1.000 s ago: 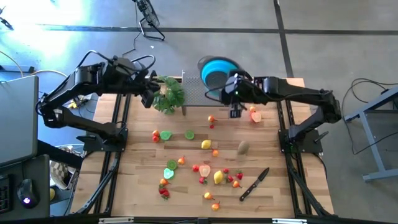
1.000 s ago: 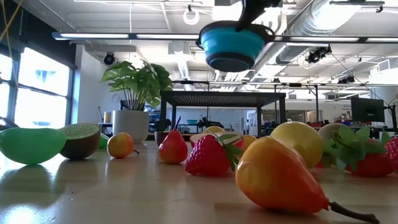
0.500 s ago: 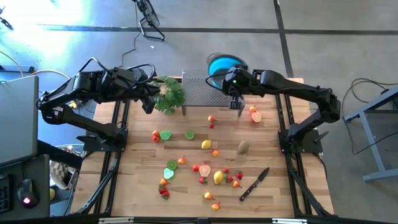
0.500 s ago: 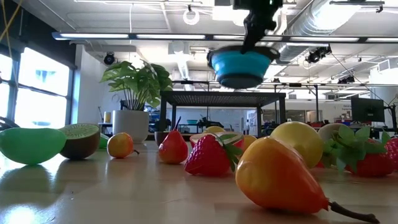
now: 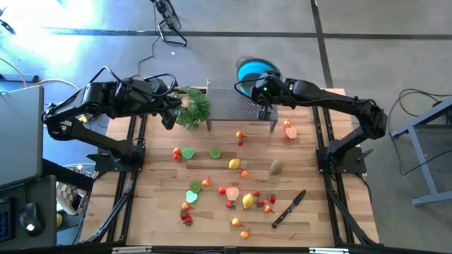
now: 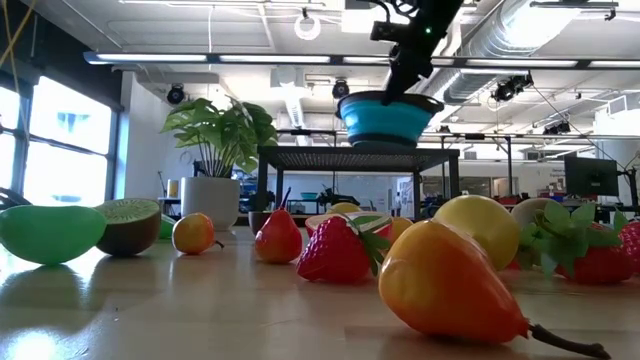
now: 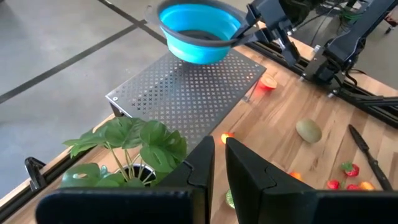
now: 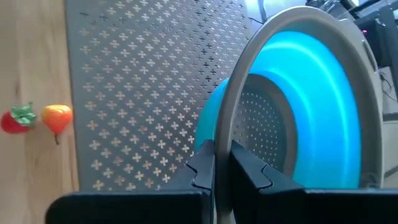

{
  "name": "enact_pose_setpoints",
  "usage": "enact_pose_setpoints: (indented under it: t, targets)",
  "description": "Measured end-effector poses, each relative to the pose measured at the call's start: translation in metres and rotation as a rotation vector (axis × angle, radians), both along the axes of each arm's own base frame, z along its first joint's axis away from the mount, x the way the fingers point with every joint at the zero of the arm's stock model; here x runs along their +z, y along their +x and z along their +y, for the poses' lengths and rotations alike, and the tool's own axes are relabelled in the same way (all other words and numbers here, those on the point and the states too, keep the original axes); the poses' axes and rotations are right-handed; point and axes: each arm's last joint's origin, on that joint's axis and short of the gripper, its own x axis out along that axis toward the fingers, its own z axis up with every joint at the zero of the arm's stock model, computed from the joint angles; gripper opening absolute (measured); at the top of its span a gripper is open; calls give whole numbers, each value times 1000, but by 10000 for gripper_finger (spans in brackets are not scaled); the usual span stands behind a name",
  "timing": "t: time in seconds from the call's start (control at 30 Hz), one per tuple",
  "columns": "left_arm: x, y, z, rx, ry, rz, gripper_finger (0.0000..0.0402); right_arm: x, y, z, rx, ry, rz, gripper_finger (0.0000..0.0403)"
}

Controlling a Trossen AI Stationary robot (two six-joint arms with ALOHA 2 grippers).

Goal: Pick & Place Fruit
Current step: Put the blue bowl on the shelf

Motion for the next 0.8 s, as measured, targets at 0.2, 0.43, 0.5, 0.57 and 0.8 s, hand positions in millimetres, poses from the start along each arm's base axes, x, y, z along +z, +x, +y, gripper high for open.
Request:
enact_pose_setpoints:
  t: [0.2, 0.43, 0.5, 0.57, 0.8]
  targets:
    - [0, 0, 0, 0, 0, 0, 35, -6, 2, -3, 27, 34, 18, 15]
    - [0, 0, 0, 0, -1, 0, 35, -13, 3, -4, 32, 25, 84, 15]
    - [0, 0, 0, 0, -1, -1, 35, -15, 5, -4, 31, 22, 89, 15]
    - [0, 0, 0, 0, -1, -1, 35, -15, 5, -3, 30, 15, 93, 15]
    - [0, 0, 0, 1, -2, -1, 35, -18, 5, -3, 26, 22, 123, 15]
